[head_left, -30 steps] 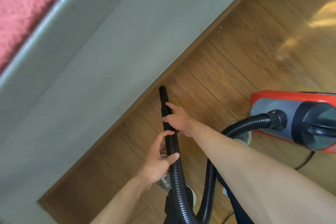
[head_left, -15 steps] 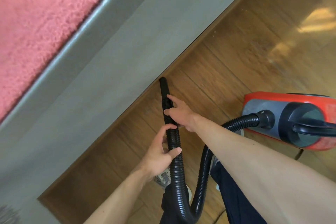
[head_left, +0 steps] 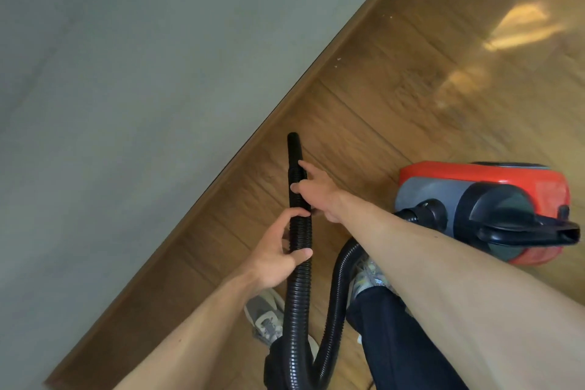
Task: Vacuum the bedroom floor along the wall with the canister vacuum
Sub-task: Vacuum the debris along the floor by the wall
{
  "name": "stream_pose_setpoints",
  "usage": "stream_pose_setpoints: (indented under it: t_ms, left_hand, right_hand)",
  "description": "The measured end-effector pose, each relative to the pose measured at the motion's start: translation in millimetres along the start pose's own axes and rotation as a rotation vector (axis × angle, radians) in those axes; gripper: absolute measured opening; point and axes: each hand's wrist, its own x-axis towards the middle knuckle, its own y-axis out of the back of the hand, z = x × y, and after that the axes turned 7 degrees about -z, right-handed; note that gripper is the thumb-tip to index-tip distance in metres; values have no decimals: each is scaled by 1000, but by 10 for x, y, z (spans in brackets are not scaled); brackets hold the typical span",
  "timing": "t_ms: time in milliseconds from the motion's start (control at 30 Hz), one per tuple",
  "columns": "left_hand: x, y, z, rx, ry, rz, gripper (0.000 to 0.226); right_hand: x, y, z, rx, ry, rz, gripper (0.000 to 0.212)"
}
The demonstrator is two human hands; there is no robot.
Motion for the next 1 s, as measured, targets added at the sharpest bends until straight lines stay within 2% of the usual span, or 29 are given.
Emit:
stream_pose_setpoints:
  t_ms: [333,700,867,1000]
  left_hand:
    - [589,-197,522,143,-19,-86,55]
    - [958,-638,1245,385,4,-285,52]
    - [1033,-748,1388,430,8,-316,51]
    - [983,-596,1346,363,24,-297,50]
  right_hand:
    - [85,797,-121,63,77,136,68]
    - [-268,1607,-40,331,39,398,65]
    - [-309,1768,-24,403,24,402,64]
    - [-227,1627,-94,359,42,365,65]
